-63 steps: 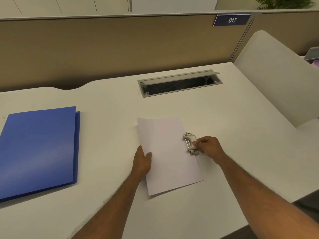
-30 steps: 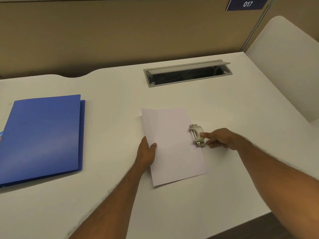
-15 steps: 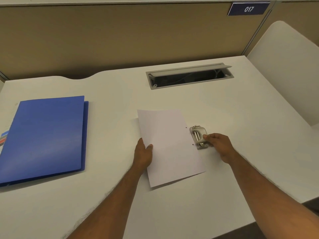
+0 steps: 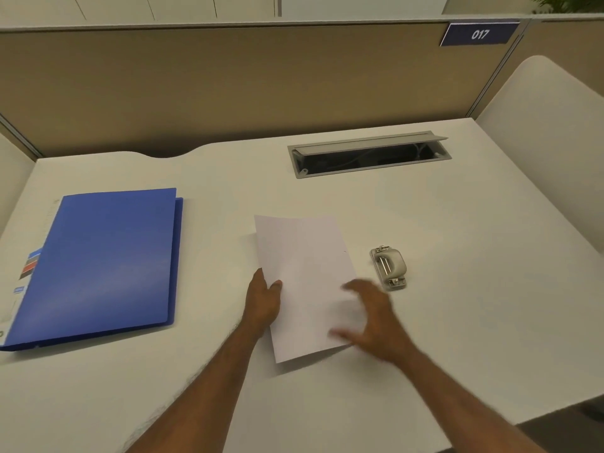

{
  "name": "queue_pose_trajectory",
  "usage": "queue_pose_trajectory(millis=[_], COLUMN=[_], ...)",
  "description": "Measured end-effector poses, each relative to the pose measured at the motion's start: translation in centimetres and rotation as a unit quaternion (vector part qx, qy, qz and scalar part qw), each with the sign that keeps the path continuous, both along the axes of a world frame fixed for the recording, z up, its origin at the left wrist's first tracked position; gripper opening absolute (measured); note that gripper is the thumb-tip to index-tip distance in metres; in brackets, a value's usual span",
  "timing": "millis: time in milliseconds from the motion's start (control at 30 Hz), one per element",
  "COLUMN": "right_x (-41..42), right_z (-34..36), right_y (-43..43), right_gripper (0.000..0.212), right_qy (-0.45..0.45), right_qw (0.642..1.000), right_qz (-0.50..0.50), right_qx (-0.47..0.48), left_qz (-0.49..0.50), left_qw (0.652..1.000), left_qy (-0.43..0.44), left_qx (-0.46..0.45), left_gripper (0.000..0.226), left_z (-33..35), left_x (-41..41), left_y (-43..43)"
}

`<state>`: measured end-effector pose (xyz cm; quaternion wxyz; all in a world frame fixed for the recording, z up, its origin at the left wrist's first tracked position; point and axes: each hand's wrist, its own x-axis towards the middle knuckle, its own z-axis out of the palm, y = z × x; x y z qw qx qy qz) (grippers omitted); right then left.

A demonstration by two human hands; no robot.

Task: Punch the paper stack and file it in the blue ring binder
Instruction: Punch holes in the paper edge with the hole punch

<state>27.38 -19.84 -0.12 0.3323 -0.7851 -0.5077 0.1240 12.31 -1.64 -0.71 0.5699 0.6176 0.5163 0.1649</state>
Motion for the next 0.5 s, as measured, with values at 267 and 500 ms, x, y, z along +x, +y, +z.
queue_pose_trajectory(millis=[267, 500], right_x=[-7.9, -6.9], right_z=[-2.1, 1.6], right_y=[2.6, 5.0], right_gripper=[0.072, 0.070], right_qy=[-0.145, -0.112], right_qw=[0.986, 0.986], right_qz=[0.067, -0.023], right_qx=[-0.048, 0.124], left_qz=[0.028, 0.094], left_qw=[0.998, 0.964], left_qy=[-0.041, -0.202], left_qx=[-0.028, -0.147], left_gripper=[0.037, 0.042], left_z=[1.7, 5.2], left_x=[-1.1, -2.9], left_y=[0.3, 1.6])
